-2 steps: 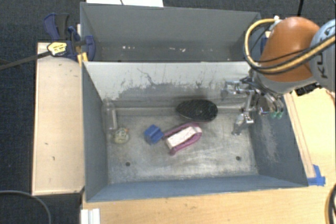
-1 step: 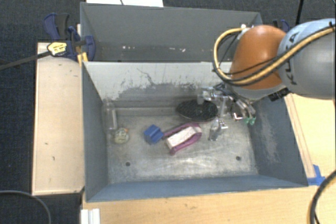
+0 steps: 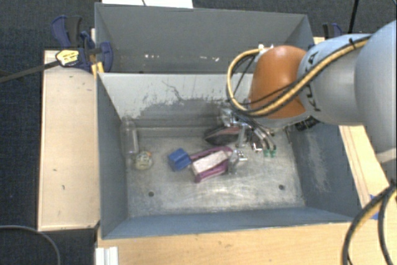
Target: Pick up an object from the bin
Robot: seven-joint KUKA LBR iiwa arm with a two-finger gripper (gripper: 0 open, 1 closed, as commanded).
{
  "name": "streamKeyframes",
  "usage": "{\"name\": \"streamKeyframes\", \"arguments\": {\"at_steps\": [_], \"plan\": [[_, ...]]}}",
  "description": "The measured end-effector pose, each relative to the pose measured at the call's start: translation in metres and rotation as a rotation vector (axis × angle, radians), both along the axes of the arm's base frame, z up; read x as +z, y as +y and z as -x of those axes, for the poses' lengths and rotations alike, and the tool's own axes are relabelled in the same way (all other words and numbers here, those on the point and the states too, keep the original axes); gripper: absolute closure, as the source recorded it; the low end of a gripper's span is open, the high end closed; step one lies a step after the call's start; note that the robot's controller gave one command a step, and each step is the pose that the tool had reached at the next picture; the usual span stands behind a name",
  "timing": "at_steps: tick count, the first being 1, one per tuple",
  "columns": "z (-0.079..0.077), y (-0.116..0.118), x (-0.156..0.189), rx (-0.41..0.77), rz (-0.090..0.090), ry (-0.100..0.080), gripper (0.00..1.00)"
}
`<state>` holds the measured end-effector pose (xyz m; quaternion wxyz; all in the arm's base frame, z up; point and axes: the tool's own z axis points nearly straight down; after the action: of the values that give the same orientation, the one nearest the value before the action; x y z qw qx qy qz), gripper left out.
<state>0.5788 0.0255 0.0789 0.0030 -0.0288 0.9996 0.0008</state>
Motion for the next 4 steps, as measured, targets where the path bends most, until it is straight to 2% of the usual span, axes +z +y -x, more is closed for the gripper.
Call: {"name": "streamKeyframes", "arguments": {"at_steps": [1,2,3,4], "plan": [[0.026,0.056,-0.006,-0.194,-0.001,-0.001,0.0],[0.027,0.055,-0.006,-0.191,-0.001,0.0,1.0],[0.067,0.066,0.114,-0.144,-0.002,-0.003,1.0],[0.068,0.065,0.11,-0.142,0.001,0.004,0.0]]}}
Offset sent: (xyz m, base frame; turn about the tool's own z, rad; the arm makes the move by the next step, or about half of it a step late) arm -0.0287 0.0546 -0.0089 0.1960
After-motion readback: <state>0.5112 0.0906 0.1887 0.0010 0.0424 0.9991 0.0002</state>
